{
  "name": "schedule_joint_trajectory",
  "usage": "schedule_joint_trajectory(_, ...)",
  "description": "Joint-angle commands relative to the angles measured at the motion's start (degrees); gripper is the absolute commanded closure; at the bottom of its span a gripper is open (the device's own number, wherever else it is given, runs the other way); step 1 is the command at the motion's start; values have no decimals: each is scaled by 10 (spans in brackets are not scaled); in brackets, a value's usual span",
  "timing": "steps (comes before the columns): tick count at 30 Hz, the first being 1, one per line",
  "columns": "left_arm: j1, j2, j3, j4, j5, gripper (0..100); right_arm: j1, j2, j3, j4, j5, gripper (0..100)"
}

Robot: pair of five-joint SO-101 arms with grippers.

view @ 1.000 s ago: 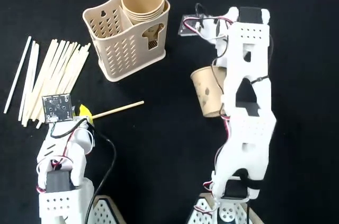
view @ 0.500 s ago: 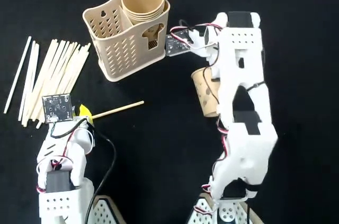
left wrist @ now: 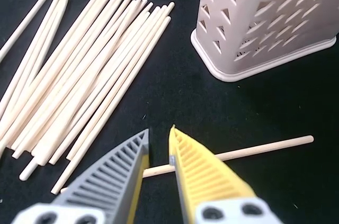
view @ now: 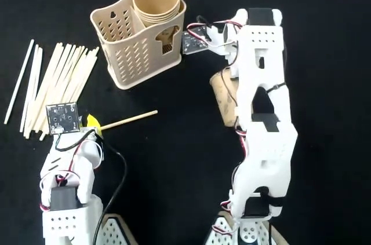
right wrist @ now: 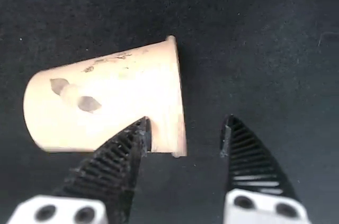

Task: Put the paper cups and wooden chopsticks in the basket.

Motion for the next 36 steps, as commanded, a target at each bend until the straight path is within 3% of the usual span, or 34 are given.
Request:
schedule_joint_trajectory(1, 0, -3, -5, -9, -6, 923, 4, -4, -5, 20, 5, 855)
schedule_joint_trajectory(6, 0, -3, -5, -9, -6, 923, 5, -7, 27, 21, 3, 983)
schedule_joint_trajectory(15, 0, -3, -5, -10, -6, 923, 6, -36, 50, 22, -32, 985)
schedule_joint_trajectory(32, 0, -3, 0, -17, -6, 923, -5, -474, 369, 21, -40, 985)
schedule_joint_trajectory(36, 0, -3, 0, -17, -6, 923, -6, -550, 379, 11, -85, 985)
